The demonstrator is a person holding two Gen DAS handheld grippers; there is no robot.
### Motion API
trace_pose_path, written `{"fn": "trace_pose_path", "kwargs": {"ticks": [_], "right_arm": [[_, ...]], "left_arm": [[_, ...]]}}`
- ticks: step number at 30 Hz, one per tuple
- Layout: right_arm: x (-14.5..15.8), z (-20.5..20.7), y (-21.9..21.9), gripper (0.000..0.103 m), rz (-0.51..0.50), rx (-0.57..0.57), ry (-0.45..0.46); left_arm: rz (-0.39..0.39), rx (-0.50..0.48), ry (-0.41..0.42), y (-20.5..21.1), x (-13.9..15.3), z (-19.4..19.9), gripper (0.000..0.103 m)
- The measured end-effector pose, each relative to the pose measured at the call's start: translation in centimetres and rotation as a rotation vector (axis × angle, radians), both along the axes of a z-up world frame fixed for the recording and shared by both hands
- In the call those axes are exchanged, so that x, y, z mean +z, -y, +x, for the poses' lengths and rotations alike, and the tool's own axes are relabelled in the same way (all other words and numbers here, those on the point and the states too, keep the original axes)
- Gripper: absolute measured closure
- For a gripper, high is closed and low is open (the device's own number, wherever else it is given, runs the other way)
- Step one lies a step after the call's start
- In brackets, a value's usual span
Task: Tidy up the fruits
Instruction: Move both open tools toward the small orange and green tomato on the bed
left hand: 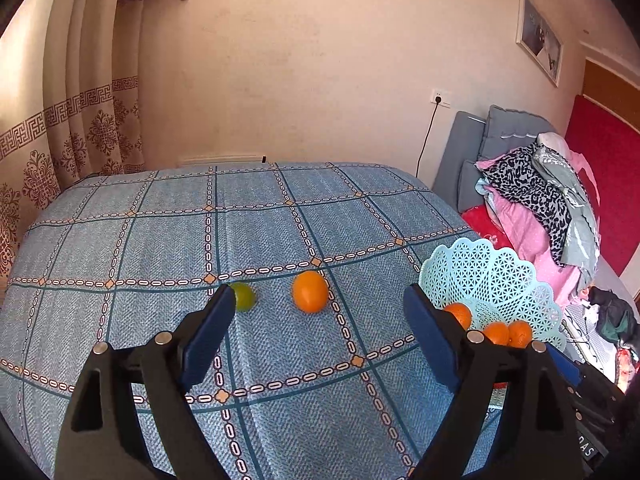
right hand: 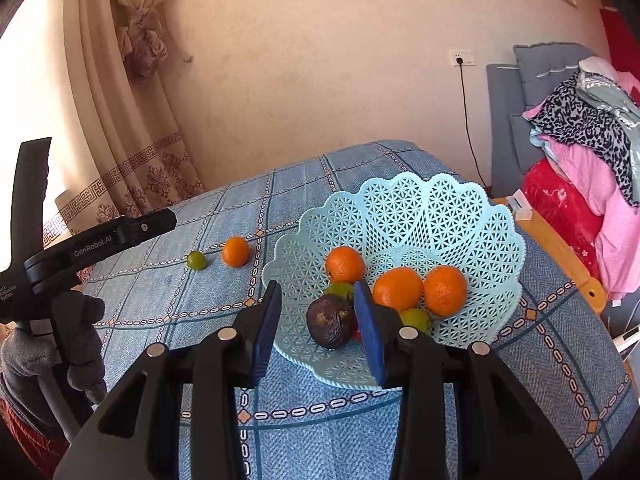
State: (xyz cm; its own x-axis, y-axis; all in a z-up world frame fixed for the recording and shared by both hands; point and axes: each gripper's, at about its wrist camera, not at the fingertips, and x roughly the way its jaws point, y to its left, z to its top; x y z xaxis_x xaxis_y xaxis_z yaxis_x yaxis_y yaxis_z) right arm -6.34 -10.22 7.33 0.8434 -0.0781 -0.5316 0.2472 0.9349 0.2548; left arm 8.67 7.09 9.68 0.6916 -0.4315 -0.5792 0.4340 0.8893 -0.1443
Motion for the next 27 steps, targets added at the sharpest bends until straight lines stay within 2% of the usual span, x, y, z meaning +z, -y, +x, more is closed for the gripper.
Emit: {"fn": "trace_pose_path", "kwargs": {"ticks": [7, 16, 27], "right_arm": [[0.4, 1.6, -2.5, 0.065, -0.006, 0.066, 0.0], [-0.1, 5.1, -5.5, 0.065, -0.036, 0.146, -0.03], [-1.4, 10.7, -7.3, 0.065, -0.061, 0.196, -0.09]], "left_arm": [[0.005, 0.052, -0.005, -2.1, -0.4, 1.1, 0.016], [0.113, 0.152, 0.009, -4.0, -1.7, 2.4, 0.016], [0.116, 0.192, -0.005, -6.4, -3.0, 3.3, 0.016]]}}
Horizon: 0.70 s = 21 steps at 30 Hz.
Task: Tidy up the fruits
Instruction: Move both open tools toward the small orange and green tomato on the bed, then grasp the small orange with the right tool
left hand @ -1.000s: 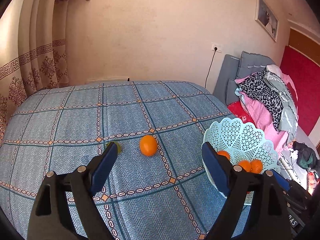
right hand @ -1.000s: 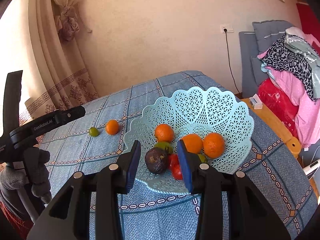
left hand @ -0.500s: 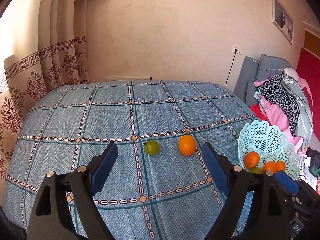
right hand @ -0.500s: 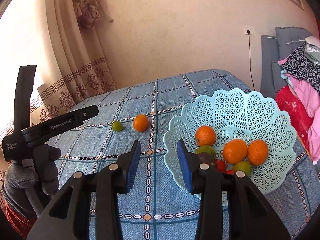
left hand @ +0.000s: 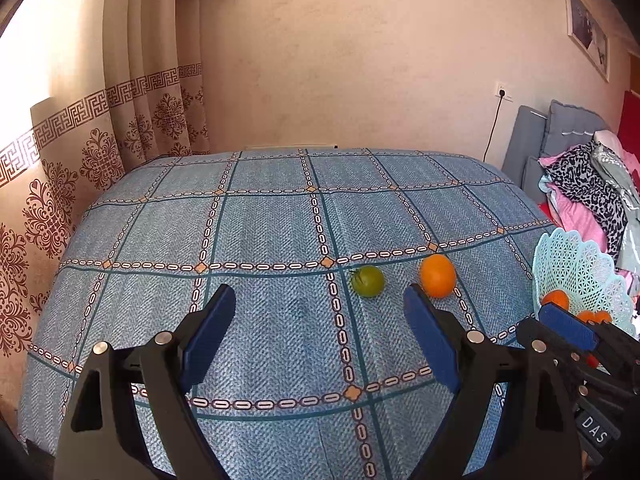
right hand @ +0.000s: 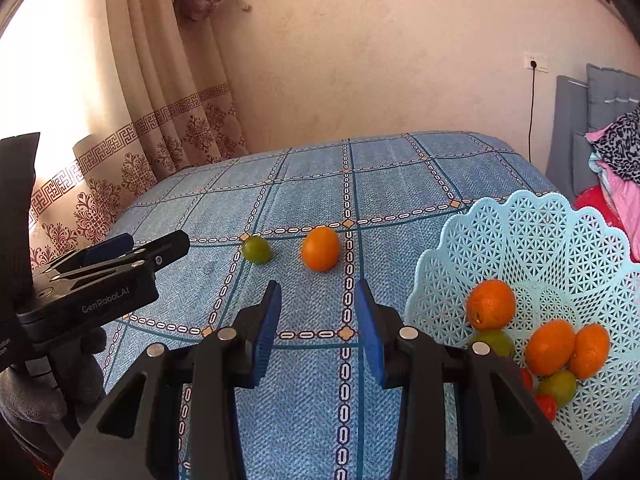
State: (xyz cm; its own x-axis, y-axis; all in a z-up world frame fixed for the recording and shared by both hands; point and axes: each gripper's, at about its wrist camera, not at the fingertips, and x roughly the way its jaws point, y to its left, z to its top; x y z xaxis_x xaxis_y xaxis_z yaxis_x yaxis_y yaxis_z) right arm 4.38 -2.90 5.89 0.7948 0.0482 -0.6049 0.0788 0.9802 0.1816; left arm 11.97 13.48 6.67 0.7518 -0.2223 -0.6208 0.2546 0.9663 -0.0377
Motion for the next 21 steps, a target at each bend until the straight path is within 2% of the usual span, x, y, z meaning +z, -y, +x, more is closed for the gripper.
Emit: {"fn": "trace_pose_path", "kwargs": {"ticks": [16, 17, 18, 19, 21], "right_arm": [[-4.3, 9.6, -0.7, 0.065, -0.065, -0.019, -0.126], [-4.6, 10.0, -0.6, 0.064, -0.066, -0.022, -0.131], [-4.8, 10.3, -0.6, 0.052, -0.069, -0.026, -0.134], [-4.9, 10.6, -0.7, 0.047, -0.07, -0.025, -0.131], [-5.2, 11.1, -1.0, 0.046, -0.078, -0.027, -0.141]], "left_arm": [[-0.058, 0.067, -0.029, -3.5, -1.0, 1.2, 0.016], [-0.059, 0.067, -0.03, -3.5, -1.0, 1.2, 0.016], [-0.061, 0.067, -0.031, -3.5, -1.1, 1.2, 0.016], [-0.062, 0.067, -0.032, -3.5, -1.2, 1.2, 0.016], [-0.063, 0.066, -0.033, -3.5, -1.3, 1.2, 0.016]]}}
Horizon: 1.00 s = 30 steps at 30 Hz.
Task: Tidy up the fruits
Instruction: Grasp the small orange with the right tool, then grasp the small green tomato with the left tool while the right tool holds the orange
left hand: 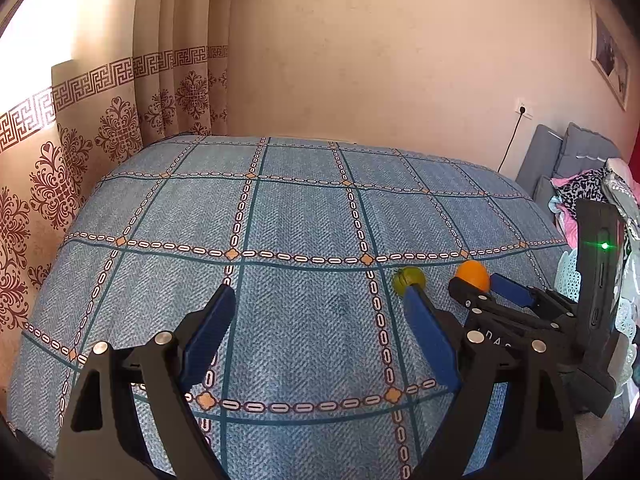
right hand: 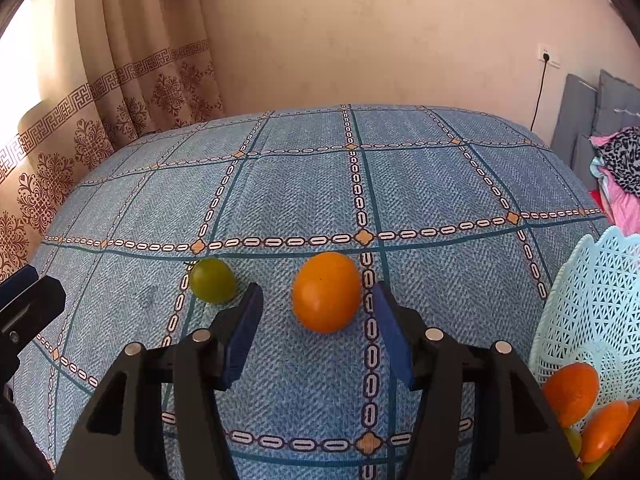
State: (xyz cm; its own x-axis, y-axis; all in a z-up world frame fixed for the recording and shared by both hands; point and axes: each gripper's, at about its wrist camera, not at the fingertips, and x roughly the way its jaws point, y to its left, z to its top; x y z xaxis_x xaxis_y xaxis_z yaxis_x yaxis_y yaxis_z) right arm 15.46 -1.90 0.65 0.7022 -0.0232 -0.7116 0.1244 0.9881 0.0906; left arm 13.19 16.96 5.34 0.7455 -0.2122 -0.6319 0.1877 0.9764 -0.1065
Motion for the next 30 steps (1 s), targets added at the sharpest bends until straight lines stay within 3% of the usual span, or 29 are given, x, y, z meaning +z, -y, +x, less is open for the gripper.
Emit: {"fn": "trace_pose_path", "kwargs": {"ticks": [8, 14, 30], "right_arm": [[-0.8, 1.4, -0.7, 0.046, 0.003, 0.014, -0.034], [-1.1, 1.8, -1.2, 0.067, -0.027, 0.004, -0.045], [0.9, -0.4, -1.4, 0.068, -0.041, 0.025, 0.064]], "left_arm": [[0.006, -0.003, -0.01, 0.1, -0.7, 0.4, 0.016], [0.011, 0.004, -0.017, 0.2, -1.0, 0.6, 0.016], [0.087, -0.007, -0.04, 2.2, -2.6, 1.6, 0.016]]}}
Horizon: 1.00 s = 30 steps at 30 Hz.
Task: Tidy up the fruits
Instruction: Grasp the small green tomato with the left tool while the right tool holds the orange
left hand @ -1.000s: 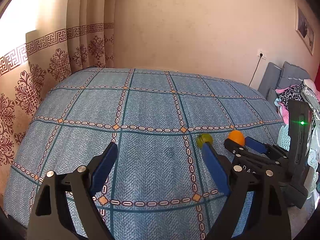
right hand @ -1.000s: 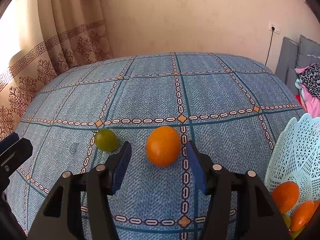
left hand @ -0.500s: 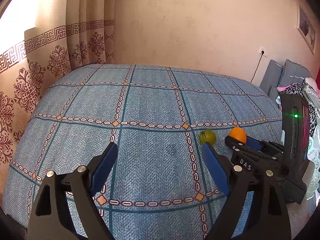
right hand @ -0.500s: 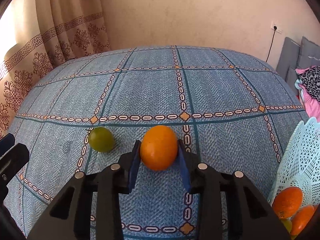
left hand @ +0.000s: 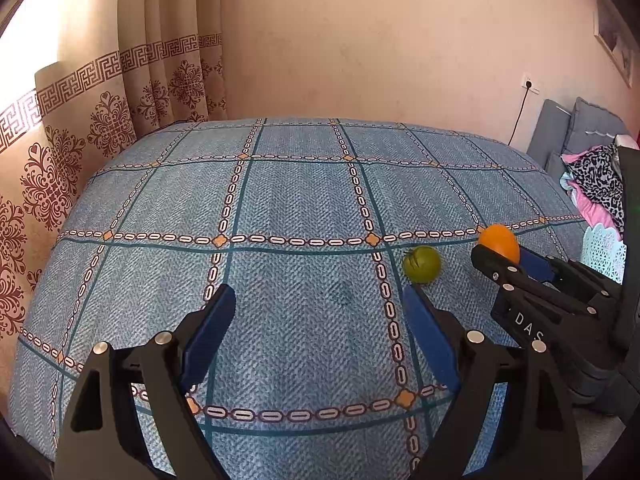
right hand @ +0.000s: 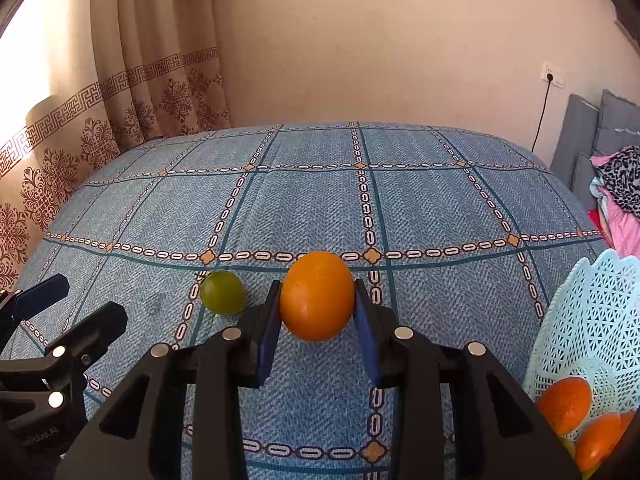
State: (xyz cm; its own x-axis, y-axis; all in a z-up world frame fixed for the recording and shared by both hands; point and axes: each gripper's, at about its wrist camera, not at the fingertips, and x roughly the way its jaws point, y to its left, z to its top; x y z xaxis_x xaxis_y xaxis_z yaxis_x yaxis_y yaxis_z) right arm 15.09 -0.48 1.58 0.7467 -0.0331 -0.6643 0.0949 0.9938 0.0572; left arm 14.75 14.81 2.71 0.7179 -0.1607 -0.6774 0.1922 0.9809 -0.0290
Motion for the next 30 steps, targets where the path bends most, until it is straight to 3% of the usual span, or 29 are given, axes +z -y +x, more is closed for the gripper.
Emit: {"fn": "trace_pose_path", "kwargs": {"ticks": [15, 22, 27, 30], "right_arm": [[3.1, -1.7, 1.9, 0.068, 0.081, -0.018, 0.078], [3.4, -1.9, 2.8, 0.068, 0.102, -0.032, 0.085], [3.2, -1.7, 3.0, 0.068, 0.11, -0.04, 0.083], [3.1, -1.7, 3.0, 0.068, 0.113, -0.04, 0.079]], "left_arm": [[0.031, -0.099, -0.052, 4.8, -1.4, 1.5, 0.019], [-0.017, -0.111, -0.119, 6.3, -2.3, 3.7, 0.037], [-0.051, -0.107, -0.145, 6.7, -2.9, 4.7, 0.04], [-0.065, -0.104, -0.148, 6.9, -2.9, 5.0, 0.05]]}}
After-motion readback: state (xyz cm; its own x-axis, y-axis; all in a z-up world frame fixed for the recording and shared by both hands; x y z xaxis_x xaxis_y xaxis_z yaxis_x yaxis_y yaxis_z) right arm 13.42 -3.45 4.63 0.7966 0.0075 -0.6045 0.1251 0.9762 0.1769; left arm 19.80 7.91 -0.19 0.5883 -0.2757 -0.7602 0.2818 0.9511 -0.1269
